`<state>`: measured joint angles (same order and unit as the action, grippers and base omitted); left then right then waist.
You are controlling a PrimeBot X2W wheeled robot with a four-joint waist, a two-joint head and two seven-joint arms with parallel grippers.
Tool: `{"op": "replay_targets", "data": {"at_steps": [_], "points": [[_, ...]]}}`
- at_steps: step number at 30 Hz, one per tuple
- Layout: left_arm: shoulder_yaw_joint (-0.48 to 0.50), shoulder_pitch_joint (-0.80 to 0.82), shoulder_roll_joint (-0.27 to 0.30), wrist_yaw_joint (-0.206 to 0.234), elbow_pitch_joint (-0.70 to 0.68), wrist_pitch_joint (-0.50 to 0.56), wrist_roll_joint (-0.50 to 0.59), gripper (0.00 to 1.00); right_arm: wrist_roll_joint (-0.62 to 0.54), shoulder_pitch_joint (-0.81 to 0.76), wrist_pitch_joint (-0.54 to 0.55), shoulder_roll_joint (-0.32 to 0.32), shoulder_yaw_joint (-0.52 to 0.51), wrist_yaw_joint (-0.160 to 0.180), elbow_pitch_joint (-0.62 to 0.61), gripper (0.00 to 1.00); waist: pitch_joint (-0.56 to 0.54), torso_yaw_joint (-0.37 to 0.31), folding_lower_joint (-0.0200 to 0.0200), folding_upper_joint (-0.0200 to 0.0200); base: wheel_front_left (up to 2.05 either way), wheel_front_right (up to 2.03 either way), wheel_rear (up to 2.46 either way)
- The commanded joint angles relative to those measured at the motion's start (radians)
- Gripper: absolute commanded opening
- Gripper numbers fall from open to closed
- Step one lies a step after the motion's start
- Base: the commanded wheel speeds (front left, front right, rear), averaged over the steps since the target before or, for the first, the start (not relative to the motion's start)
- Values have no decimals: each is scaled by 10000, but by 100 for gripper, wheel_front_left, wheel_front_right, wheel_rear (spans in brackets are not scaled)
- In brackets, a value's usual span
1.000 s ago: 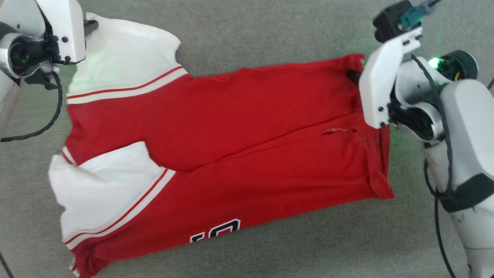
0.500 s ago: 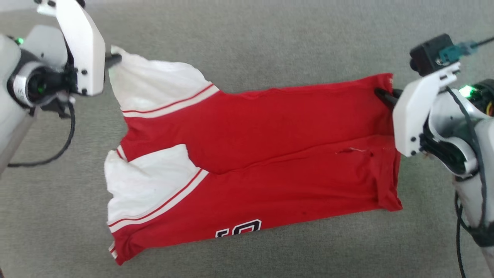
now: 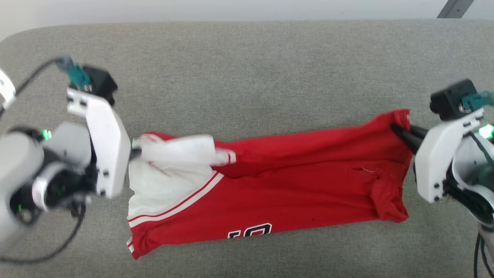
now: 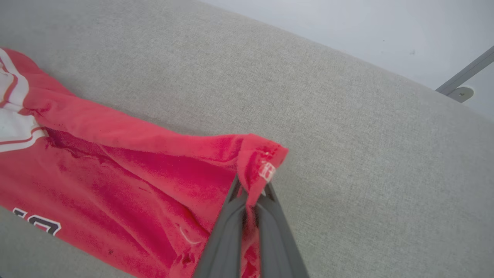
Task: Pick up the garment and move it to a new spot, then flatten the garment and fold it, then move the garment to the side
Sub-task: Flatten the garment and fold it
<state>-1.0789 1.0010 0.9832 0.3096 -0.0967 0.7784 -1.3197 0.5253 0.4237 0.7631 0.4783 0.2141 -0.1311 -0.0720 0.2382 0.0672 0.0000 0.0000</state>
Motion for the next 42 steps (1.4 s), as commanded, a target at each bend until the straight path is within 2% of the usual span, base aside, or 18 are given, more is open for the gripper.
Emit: {"op": "replay_targets", "data": {"at_steps": [1,6,11,13,14,15,16,17,18,25,30,35,39,42], "points": [[-62,-387,190,286,-522,-99,-135,0,123,-371,46,127,-75,8,-202,0,-7,22,0,0,0,0,0],[-382,-1452,475,889,-1430,-402,-343,0,388,-1258,149,419,-101,8,-341,0,23,52,0,0,0,0,0],[-631,-2326,117,816,-805,-793,-766,0,464,-1623,78,190,-112,8,293,0,82,42,0,0,0,0,0],[-684,-2476,-91,631,-350,-1027,-724,4,388,-1556,27,67,-115,8,643,39,105,38,0,0,0,0,0],[-632,-2549,-208,577,-109,-1162,-814,23,389,-1519,54,40,-32,8,731,80,113,43,0,0,0,0,0],[-607,-2617,-272,464,113,-1286,-845,34,404,-1447,15,-4,-42,7,829,100,119,41,0,0,0,0,0],[-607,-2617,-272,464,113,-1286,-845,34,404,-1447,15,-4,-42,7,829,100,119,41,0,0,0,0,0],[-573,-2635,-293,359,268,-1474,-720,53,408,-1381,-33,-59,-71,8,899,100,126,36,0,0,0,0,0],[-476,-2685,-340,304,440,-1701,-727,99,394,-1368,-48,-94,-68,8,925,100,130,32,0,0,0,0,0],[197,-3000,-129,-174,528,-3454,-618,100,576,-1723,236,-154,-456,7,351,100,82,5,0,0,0,0,0],[685,-3398,181,-389,191,-5150,-257,100,752,-2270,711,-487,-1320,7,-575,100,60,-7,0,0,0,0,0],[1137,-3864,419,-473,-64,-6980,131,100,382,-2711,933,-846,-2302,7,-1214,100,102,79,0,0,0,0,0],[1464,-4421,446,-523,-149,-8621,455,100,152,-2874,1172,-1155,-2772,7,-1049,100,156,265,0,0,0,0,0],[1583,-4742,413,-553,-122,-9357,566,100,106,-2808,1264,-1212,-2858,7,-598,100,184,426,0,0,0,0,0]]}}
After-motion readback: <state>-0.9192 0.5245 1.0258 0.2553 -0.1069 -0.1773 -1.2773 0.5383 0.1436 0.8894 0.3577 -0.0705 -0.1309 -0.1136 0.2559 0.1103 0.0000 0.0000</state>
